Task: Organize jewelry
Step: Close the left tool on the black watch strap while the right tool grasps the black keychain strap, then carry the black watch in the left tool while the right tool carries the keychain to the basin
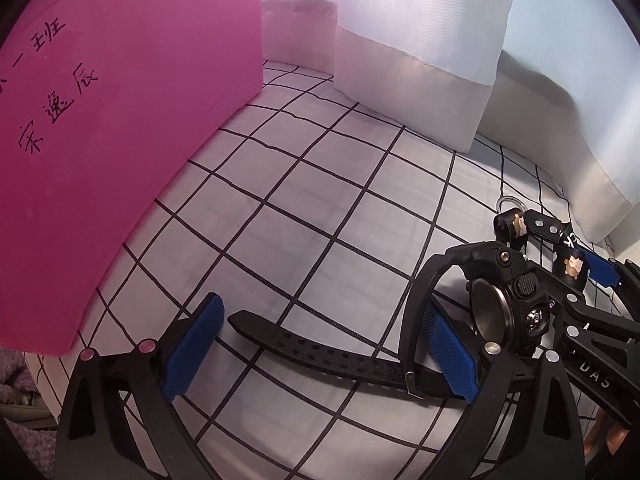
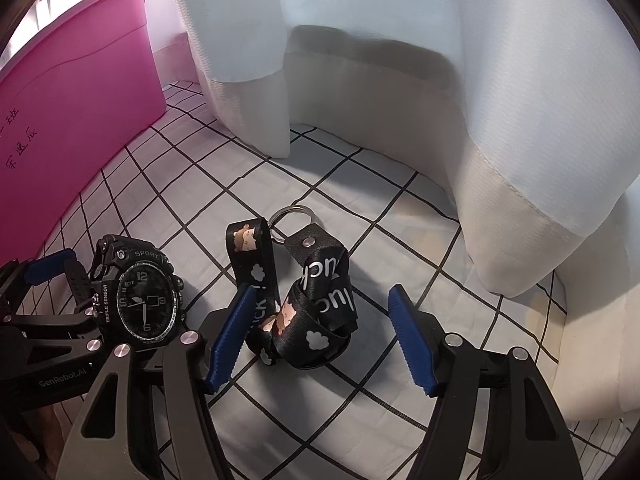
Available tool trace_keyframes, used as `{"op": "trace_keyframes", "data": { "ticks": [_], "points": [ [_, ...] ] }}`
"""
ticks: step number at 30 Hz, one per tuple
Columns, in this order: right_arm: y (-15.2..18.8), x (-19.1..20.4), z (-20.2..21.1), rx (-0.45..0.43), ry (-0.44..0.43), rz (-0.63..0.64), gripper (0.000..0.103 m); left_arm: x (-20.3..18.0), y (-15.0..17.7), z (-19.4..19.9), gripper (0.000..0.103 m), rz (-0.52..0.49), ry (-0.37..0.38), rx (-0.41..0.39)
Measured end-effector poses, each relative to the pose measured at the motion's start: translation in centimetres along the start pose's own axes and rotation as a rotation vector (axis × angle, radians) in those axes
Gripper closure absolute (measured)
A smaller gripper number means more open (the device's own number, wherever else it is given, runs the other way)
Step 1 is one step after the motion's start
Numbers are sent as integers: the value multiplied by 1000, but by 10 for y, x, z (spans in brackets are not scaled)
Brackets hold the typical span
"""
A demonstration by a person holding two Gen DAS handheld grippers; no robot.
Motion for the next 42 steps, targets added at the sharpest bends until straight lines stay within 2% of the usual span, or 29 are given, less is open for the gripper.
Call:
{"op": "trace_keyframes", "data": {
  "ticks": [4, 9, 11, 13, 15, 20, 22, 32, 42],
  "points": [
    [1, 7, 4, -10, -18, 23, 57, -1, 4, 8, 25, -1, 4, -17],
    [3, 10, 8, -14, -32, 20, 69, 2, 9, 14, 33, 18, 15, -30],
    [4, 9, 9, -15, -37, 18, 71, 7, 9, 18, 39, 46, 32, -42],
    [5, 9, 9, -15, -44, 13, 72, 8, 5, 21, 58, 63, 50, -54],
    [6, 9, 10, -15, -49, 8, 72, 7, 4, 23, 73, 68, 69, -55],
    [12, 6, 16, -14, -56, 5, 73, 7, 4, 27, 81, 79, 96, -55],
    [14, 5, 18, -14, -58, 3, 73, 5, 7, 33, 88, 89, 116, -57],
    [21, 5, 26, -17, -76, -6, 73, 7, 14, 47, 90, 126, 198, -78],
    [25, 1, 47, -40, -100, -18, 76, 7, 15, 69, 90, 104, 188, -112]
  ]
}}
Point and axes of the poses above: each gripper's, at about its wrist camera, not at the fingertips, and z roughly against the way its jaws point, x to its left, y to its underside, the point moved 6 cm from there along -z, roughly the way its jaws point, and after that the axes turned 4 degrees about y, right-handed, at the moved point
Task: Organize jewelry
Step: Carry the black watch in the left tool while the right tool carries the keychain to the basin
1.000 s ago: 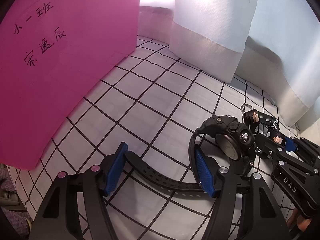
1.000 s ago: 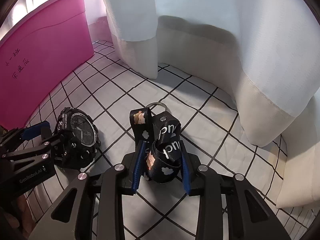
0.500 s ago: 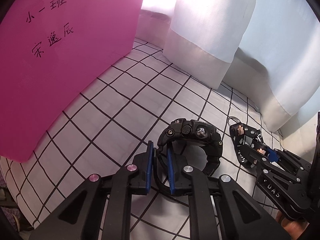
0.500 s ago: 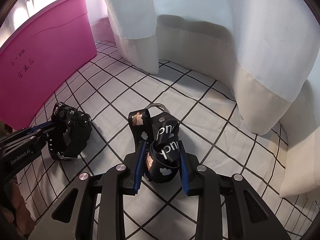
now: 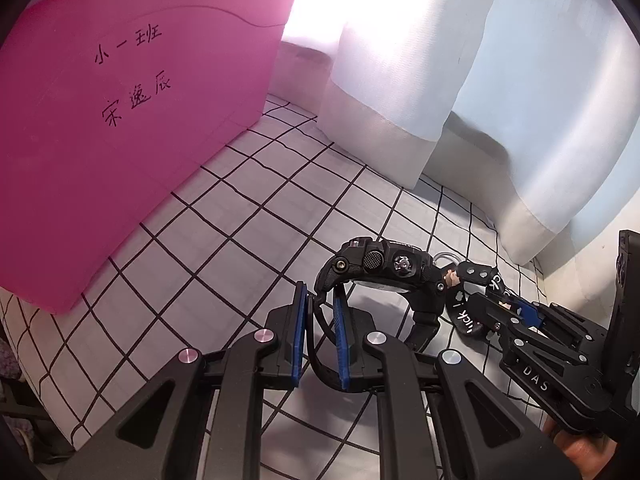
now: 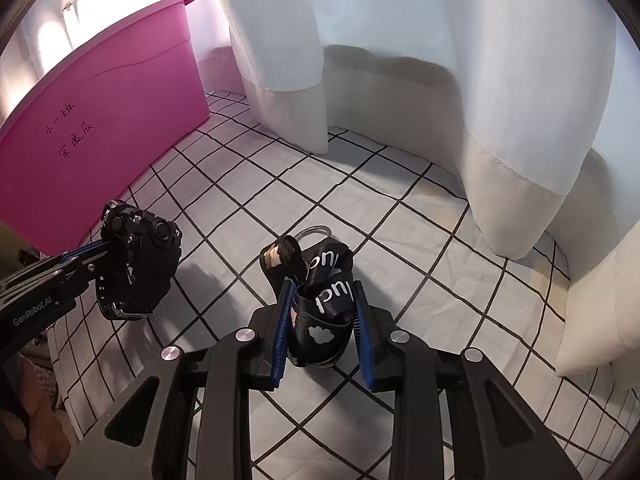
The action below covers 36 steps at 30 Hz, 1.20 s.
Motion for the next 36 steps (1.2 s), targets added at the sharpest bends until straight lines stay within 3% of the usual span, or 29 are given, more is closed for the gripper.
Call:
{"op": "trace_keyframes", "data": {
  "ticks": [21, 36],
  "points": [
    [6, -26, 63, -76, -7, -8, 83, -17, 7, 60, 90, 8, -14, -66],
    [-15, -18, 156, -233, -79, 54, 83, -32, 1, 142, 89, 30, -28, -172]
  ]
}}
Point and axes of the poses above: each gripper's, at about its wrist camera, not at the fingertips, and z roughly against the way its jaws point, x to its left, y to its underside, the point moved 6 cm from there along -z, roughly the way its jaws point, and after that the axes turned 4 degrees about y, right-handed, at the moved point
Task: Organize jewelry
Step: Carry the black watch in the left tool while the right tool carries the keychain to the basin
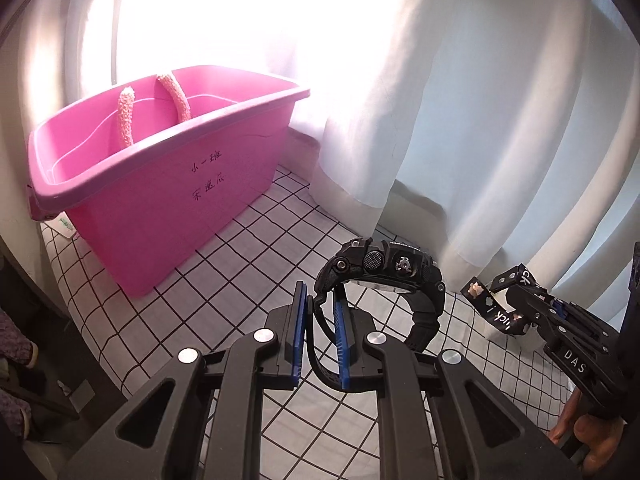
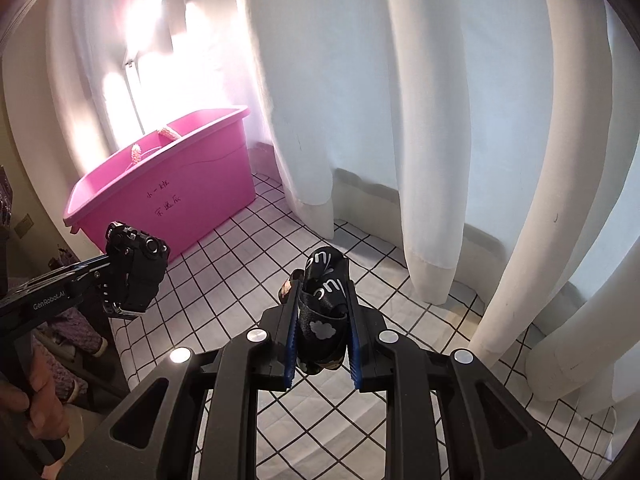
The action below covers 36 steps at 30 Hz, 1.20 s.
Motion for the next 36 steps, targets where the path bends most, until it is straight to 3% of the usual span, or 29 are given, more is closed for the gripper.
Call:
{"op": "trace_keyframes", "data": {
  "ticks": [10, 21, 29, 36],
  "points": [
    [-57, 46, 18, -91, -77, 43, 83, 33, -48, 55, 89, 13, -54, -106],
    [-131, 126, -22, -129, -118, 31, 83, 110, -130, 53, 89, -31, -105, -140],
    [-179, 190, -70, -120, -137, 61, 83, 171, -172, 26, 89, -24, -92, -108],
    [-204, 221, -113, -67, -148, 68, 83, 207, -192, -8, 89, -22, -101, -26]
  ]
}}
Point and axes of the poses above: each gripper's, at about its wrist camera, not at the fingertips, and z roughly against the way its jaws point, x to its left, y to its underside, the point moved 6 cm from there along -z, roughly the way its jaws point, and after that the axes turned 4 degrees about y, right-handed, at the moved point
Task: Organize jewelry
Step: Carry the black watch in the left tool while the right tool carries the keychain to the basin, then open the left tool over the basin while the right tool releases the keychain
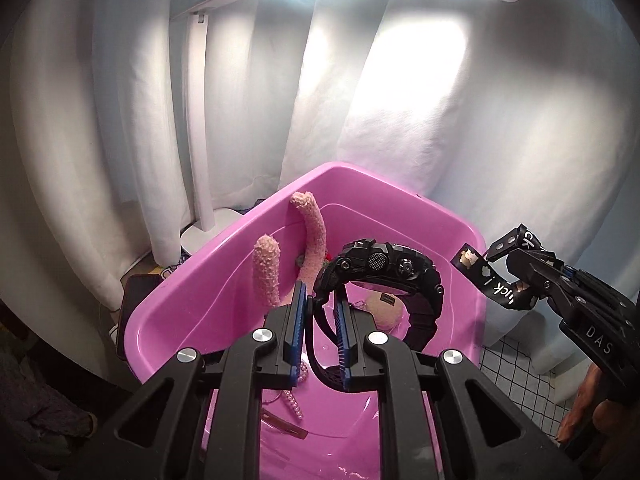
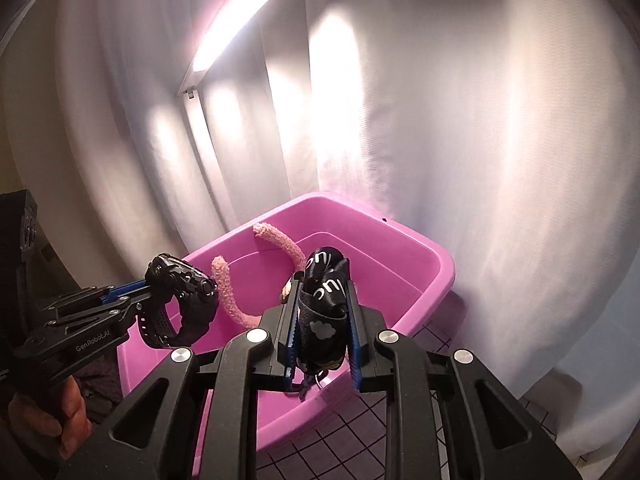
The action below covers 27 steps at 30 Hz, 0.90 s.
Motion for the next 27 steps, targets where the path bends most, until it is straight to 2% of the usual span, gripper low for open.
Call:
{"op": "trace_keyframes", "data": {
  "ticks": [10, 13, 15, 19, 20, 21, 22, 23, 25, 26, 27],
  "points": [
    [-2, 12, -60, 158, -1, -29, 83, 23, 2, -39, 88, -2, -11, 135],
    [1, 14, -75, 209, 0, -35, 83, 26, 1, -44, 87, 1, -3, 153],
    [3, 15, -82, 234, 4, -39, 83, 28, -2, -44, 86, -9, -27, 144],
    [2, 14, -92, 266, 20, -44, 82, 27, -8, -46, 87, -6, -1, 145],
    [1, 14, -94, 269, 23, -45, 79, 27, -8, -46, 87, -10, -3, 146],
    [1, 14, -94, 270, 35, -44, 65, 27, -8, -46, 86, -10, -8, 149],
    [-1, 14, -94, 265, 46, -43, 47, 27, -7, -46, 82, -9, -12, 151],
    [-3, 13, -92, 253, 52, -42, 44, 28, -7, -47, 77, -7, -16, 156],
    [-5, 13, -89, 239, 63, -37, 43, 33, -6, -47, 29, 8, -36, 157],
    [-6, 13, -88, 237, 67, -36, 43, 35, -6, -46, 23, 19, -41, 145],
    [-7, 13, -87, 236, 66, -37, 43, 37, -7, -43, 25, 26, -40, 135]
  ]
}}
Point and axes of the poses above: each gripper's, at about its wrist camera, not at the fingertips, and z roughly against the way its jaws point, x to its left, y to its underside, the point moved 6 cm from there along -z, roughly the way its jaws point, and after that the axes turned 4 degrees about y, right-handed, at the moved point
